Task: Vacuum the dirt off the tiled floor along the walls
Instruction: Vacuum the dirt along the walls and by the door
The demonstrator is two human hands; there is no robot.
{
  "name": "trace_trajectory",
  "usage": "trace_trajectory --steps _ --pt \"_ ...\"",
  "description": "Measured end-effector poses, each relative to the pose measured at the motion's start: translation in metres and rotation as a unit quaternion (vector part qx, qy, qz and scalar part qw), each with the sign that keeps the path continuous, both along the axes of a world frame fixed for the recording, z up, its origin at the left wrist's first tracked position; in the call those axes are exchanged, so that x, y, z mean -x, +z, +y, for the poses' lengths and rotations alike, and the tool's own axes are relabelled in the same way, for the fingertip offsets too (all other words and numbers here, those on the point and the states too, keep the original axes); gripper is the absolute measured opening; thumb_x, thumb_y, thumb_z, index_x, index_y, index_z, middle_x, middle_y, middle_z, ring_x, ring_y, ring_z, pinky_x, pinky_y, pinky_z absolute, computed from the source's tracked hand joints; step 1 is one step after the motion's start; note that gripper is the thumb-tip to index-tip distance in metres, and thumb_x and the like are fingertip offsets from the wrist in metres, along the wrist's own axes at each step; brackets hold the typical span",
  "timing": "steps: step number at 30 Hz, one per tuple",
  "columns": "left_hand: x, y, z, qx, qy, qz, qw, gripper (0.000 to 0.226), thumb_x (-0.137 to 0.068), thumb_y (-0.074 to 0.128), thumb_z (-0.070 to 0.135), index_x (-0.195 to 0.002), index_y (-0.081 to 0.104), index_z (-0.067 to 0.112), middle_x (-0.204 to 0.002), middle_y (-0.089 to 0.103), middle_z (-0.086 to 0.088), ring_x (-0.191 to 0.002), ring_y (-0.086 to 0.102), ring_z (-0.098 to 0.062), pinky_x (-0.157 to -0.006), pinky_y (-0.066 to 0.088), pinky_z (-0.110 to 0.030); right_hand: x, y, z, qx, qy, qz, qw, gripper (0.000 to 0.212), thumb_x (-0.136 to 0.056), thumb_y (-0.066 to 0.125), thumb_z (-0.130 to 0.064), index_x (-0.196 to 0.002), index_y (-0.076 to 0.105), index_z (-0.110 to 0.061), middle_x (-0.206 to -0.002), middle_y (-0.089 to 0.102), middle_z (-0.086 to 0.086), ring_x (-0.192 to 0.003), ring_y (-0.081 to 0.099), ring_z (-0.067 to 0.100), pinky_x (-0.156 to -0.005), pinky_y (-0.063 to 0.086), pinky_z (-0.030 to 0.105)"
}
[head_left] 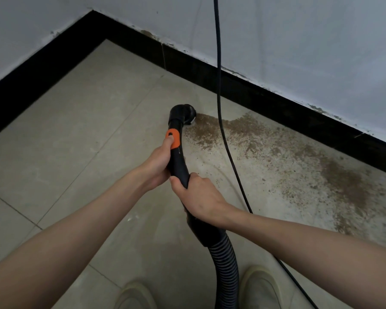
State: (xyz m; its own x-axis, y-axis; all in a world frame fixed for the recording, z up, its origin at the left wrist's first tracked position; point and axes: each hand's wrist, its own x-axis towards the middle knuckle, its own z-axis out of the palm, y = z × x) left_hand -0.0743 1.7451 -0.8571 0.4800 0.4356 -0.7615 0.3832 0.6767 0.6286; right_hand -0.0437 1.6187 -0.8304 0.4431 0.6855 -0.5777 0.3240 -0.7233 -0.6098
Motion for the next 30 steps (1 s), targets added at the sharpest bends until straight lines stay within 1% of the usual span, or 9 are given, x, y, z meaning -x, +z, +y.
trace_trajectory --steps 6,11,13,15,16,17,19,21,30 --pt "-0.011 0.000 -0.008 -0.010 -0.011 0.004 1.000 0.043 -0.098 0.035 0.048 -0.091 0.050 0.008 -0.080 0.054 -0.009 -0.070 0.052 -0.019 -0.067 0.047 -0.030 -0.006 0.003 -0.006 0.018 -0.011 -0.024 0.999 0.051 -0.097 0.036 -0.060 -0.098 0.050 -0.011 -0.089 0.063 0.008 -0.083 0.064 0.029 -0.073 0.051 0.039" --pt "-0.023 0.001 -0.015 -0.002 -0.033 0.006 0.999 0.045 -0.098 0.035 0.049 -0.089 0.051 0.007 -0.080 0.054 -0.009 -0.070 0.052 -0.019 -0.066 0.047 -0.030 -0.013 0.004 -0.014 0.020 -0.031 -0.022 0.999 0.052 -0.096 0.037 -0.059 -0.099 0.052 -0.010 -0.092 0.065 0.010 -0.083 0.065 0.029 -0.074 0.054 0.041" --pt "-0.027 0.001 -0.017 -0.006 -0.044 0.007 0.999 0.045 -0.098 0.035 0.049 -0.089 0.050 0.008 -0.081 0.053 -0.009 -0.070 0.052 -0.019 -0.067 0.047 -0.030 -0.015 0.003 -0.017 0.020 -0.040 -0.025 0.999 0.050 -0.096 0.037 -0.060 -0.096 0.051 -0.011 -0.087 0.064 0.008 -0.079 0.064 0.028 -0.069 0.052 0.039" --pt "-0.032 0.002 -0.020 -0.008 -0.052 0.009 0.999 0.044 -0.099 0.035 0.048 -0.089 0.051 0.008 -0.081 0.053 -0.009 -0.070 0.052 -0.019 -0.066 0.047 -0.030 -0.018 0.003 -0.019 0.022 -0.047 -0.033 0.998 0.049 -0.096 0.037 -0.060 -0.093 0.049 -0.013 -0.079 0.060 0.004 -0.071 0.060 0.023 -0.060 0.045 0.035" --pt "-0.034 0.002 -0.021 -0.010 -0.055 0.010 0.998 0.044 -0.099 0.035 0.048 -0.089 0.051 0.008 -0.082 0.054 -0.009 -0.070 0.052 -0.019 -0.067 0.047 -0.030 -0.020 0.003 -0.020 0.022 -0.049 -0.035 0.998 0.049 -0.096 0.036 -0.060 -0.092 0.049 -0.013 -0.077 0.058 0.003 -0.069 0.058 0.022 -0.059 0.044 0.034" --pt "-0.037 0.003 -0.022 -0.014 -0.061 0.011 0.998 0.044 -0.099 0.034 0.048 -0.088 0.051 0.008 -0.082 0.054 -0.009 -0.071 0.053 -0.019 -0.067 0.048 -0.030 -0.021 0.003 -0.022 0.021 -0.053 -0.034 0.998 0.050 -0.096 0.036 -0.060 -0.092 0.050 -0.012 -0.077 0.060 0.004 -0.069 0.059 0.023 -0.060 0.045 0.035" --pt "-0.042 0.003 -0.025 -0.022 -0.074 0.012 0.997 0.044 -0.099 0.034 0.048 -0.087 0.051 0.009 -0.082 0.054 -0.009 -0.071 0.053 -0.019 -0.068 0.047 -0.030 -0.024 0.002 -0.025 0.013 -0.071 -0.022 0.997 0.052 -0.095 0.038 -0.060 -0.095 0.052 -0.010 -0.085 0.065 0.009 -0.076 0.064 0.028 -0.070 0.053 0.040" --pt "-0.047 0.003 -0.029 -0.021 -0.087 0.002 0.996 0.044 -0.099 0.034 0.048 -0.086 0.050 0.009 -0.080 0.053 -0.009 -0.070 0.052 -0.019 -0.067 0.047 -0.030 -0.027 0.002 -0.028 0.011 -0.089 -0.012 0.996 0.054 -0.095 0.038 -0.060 -0.099 0.054 -0.008 -0.091 0.068 0.012 -0.081 0.067 0.030 -0.076 0.056 0.045" --pt "-0.068 0.007 -0.046 -0.021 -0.129 -0.012 0.991 0.041 -0.099 0.035 0.048 -0.087 0.050 0.012 -0.078 0.054 -0.007 -0.070 0.053 -0.018 -0.067 0.047 -0.029 -0.040 -0.003 -0.044 0.006 -0.139 -0.002 0.990 0.055 -0.092 0.039 -0.062 -0.098 0.055 -0.009 -0.089 0.068 0.013 -0.076 0.068 0.031 -0.075 0.057 0.047"
